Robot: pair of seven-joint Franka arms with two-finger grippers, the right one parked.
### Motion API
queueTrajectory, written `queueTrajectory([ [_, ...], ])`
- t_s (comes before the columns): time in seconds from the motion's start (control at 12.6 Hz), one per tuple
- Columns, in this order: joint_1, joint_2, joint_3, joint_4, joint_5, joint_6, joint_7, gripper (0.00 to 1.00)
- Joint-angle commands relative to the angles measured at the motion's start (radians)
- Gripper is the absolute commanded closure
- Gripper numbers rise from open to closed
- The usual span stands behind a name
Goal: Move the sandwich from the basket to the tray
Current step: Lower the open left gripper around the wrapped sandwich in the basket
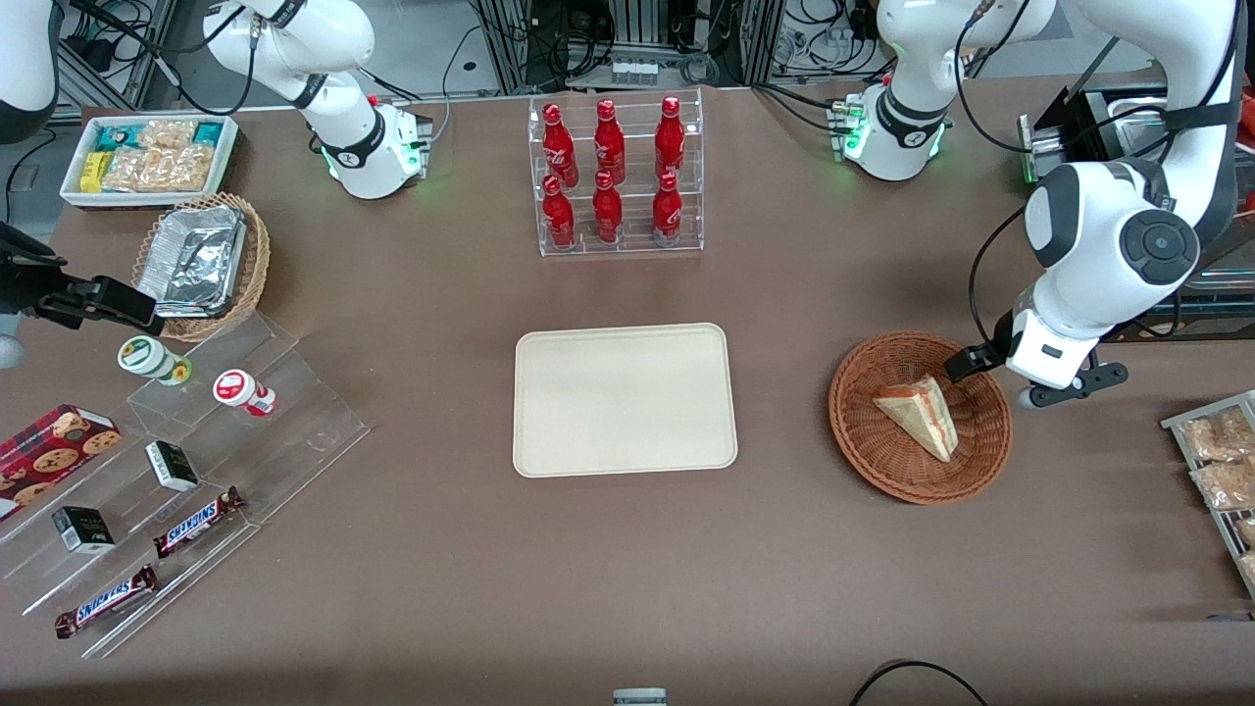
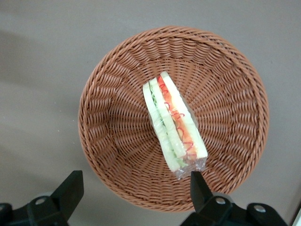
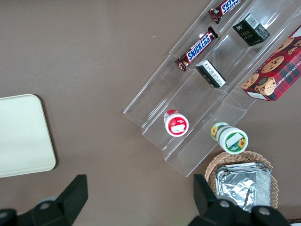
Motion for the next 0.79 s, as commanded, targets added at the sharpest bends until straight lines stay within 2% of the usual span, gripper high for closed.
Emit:
queueTrajectory([
  [0.0,-0.014,0.012,0.001,-0.012,0.004,0.063,-0.185,0.0],
  [0.32,-0.015,0.032,-0.002,-0.012,-0.041,0.172,-0.391,0.0],
  [0.71,-0.06,0.061,-0.002,-0.013,-0.045,0.172,-0.41,0.0],
])
